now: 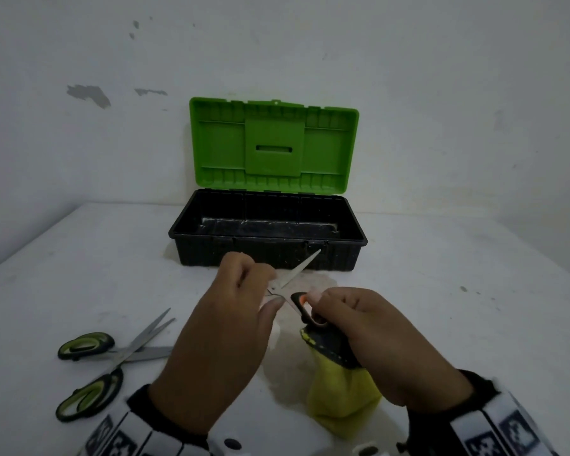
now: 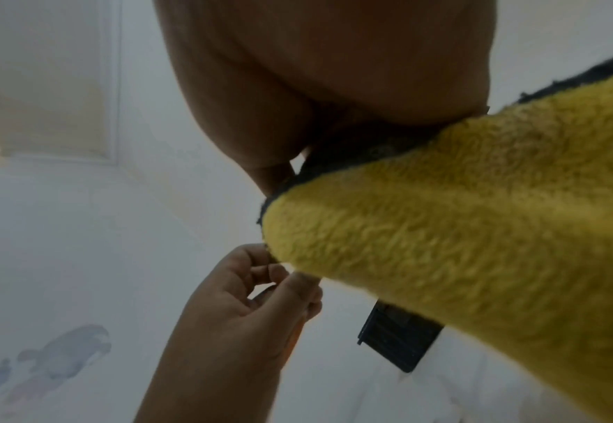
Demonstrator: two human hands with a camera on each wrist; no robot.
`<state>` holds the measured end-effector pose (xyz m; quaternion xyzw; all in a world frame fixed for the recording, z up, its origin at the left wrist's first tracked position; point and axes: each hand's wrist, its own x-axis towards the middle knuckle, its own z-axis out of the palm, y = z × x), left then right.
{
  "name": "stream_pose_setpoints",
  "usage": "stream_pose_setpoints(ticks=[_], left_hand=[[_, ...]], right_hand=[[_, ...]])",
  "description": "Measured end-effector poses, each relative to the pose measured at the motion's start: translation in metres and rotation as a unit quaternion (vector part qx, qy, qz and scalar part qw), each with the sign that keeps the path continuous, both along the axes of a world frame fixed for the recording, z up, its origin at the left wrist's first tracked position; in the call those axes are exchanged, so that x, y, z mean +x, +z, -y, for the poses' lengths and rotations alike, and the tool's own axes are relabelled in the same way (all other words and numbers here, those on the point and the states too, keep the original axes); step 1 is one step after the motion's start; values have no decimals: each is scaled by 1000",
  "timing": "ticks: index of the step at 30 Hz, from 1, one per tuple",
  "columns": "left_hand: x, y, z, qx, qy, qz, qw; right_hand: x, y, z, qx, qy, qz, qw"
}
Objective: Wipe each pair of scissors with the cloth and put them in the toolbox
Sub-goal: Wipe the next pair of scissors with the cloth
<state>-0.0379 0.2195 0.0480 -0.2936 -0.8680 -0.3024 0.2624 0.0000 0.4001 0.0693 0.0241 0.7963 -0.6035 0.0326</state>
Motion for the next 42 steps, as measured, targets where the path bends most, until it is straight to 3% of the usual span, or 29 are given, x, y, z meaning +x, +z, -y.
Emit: stream_pose_setpoints(ticks=[2,5,8,10,17,21,23,25,30,33,37,42], left_hand=[[2,4,5,55,36,75,995],[3,11,13,105,81,228,965],[2,15,16,178,45,333,925],[5,19,16,183,30,360,914],[11,19,8,183,44,287,939],[13,23,6,176,63,235,954],[14,25,7,173,65,222,958],[15,27,8,166,70,214,960],[15,30,6,121,104,221,962],[14,26,2,95,108,240,960],[15,23,-3,83,95,254,959],[16,24,-7,48,109,255,960]], right_hand=[[2,-4,-3,11,2,-20,1000],[4,-11,-6,51,-2,-58,997],[7,-16,-4,78,-3,-87,993],[9,-18,-3,104,0,-114,988],[14,-25,-3,121,39,-159,979],[17,-16,-20,52,138,-74,986],[16,-12,-37,117,169,-40,978],[12,-8,-51,186,150,-27,971],[1,8,-72,191,9,-79,978],[-2,18,-66,112,-59,-177,976],[-6,19,-36,-25,-41,-228,972],[-8,-2,-3,5,-68,-242,968]])
